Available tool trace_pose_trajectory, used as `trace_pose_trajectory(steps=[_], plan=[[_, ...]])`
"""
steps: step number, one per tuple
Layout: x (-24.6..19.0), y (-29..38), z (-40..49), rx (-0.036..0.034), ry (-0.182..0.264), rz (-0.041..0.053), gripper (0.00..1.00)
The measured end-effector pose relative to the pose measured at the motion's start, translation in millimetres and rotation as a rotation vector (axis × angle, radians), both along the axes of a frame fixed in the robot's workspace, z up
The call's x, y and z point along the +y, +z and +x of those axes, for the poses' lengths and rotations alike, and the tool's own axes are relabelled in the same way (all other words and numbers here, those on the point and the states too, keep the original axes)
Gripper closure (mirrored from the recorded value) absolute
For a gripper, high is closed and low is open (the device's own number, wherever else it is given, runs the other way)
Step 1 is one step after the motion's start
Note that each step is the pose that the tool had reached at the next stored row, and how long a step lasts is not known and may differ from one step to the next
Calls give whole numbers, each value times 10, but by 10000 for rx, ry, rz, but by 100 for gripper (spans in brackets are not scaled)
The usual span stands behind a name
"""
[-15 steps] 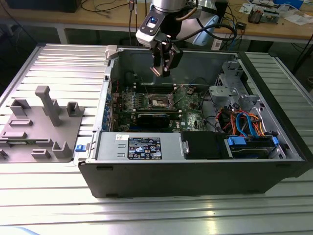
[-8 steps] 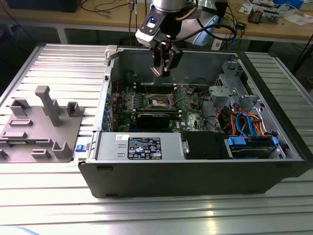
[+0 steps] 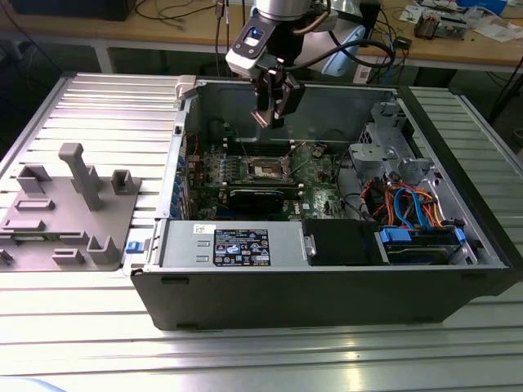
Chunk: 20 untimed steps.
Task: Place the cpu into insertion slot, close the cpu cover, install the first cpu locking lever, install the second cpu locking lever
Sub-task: 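Place the cpu into insertion slot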
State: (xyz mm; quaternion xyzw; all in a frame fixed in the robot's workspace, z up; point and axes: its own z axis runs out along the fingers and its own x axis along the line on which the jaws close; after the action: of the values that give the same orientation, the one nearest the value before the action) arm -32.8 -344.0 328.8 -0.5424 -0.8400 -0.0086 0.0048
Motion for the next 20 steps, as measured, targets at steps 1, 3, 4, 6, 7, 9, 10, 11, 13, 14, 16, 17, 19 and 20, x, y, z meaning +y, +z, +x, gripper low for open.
trace_pose_trajectory(steps=[1, 3, 4, 6, 7, 9, 10, 11, 13, 14, 16, 17, 19, 20], plan=[[0, 0, 0, 0, -16, 0, 46], [0, 0, 0, -1, -43, 0, 46], [0, 0, 0, 0, -58, 0, 46], [0, 0, 0, -1, -88, 0, 46], [0, 0, 0, -1, -103, 0, 46], [0, 0, 0, 0, -135, 0, 46], [0, 0, 0, 0, -149, 0, 46], [0, 0, 0, -1, -162, 0, 46], [0, 0, 0, -1, -208, 0, 46], [0, 0, 0, 0, -228, 0, 46], [0, 0, 0, -1, -251, 1, 46], [0, 0, 0, 0, -266, 0, 46], [0, 0, 0, 0, -291, 0, 46], [0, 0, 0, 0, -302, 0, 46]])
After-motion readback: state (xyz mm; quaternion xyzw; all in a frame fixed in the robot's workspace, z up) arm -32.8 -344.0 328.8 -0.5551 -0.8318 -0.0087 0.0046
